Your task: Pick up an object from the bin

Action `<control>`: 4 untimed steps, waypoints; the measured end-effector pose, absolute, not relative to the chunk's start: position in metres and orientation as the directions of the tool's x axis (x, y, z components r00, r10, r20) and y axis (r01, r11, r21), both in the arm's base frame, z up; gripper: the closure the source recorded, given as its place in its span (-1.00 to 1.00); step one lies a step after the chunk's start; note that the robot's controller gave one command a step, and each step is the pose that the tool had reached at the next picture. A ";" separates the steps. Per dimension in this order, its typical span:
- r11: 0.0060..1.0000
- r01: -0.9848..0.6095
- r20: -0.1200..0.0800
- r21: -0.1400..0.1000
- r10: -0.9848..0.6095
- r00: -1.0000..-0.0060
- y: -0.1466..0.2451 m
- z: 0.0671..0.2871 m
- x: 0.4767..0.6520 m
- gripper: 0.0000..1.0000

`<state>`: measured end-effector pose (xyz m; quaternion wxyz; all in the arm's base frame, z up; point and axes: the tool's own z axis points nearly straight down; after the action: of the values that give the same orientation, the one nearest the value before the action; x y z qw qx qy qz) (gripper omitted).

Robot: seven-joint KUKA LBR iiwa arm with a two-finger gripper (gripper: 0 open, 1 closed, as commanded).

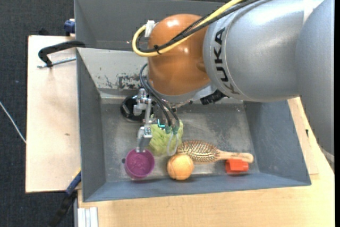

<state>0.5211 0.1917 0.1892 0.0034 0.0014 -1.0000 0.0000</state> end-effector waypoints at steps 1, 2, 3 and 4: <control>1.000 0.000 -0.001 0.002 0.000 -1.000 0.191 0.193 0.523 -1.00; 0.986 -0.169 -0.003 0.003 -0.169 -0.986 0.155 0.174 0.544 -1.00; 0.994 -0.108 0.000 0.001 -0.108 -0.994 0.127 0.156 0.552 -1.00; 0.910 -0.416 -0.007 0.000 -0.416 -0.910 0.116 0.158 0.573 -1.00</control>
Offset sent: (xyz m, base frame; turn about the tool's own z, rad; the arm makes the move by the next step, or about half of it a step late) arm 0.0368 -0.0702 -0.0319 -0.2584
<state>0.5728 0.1156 0.1584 -0.0033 0.2127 -0.9771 -0.0006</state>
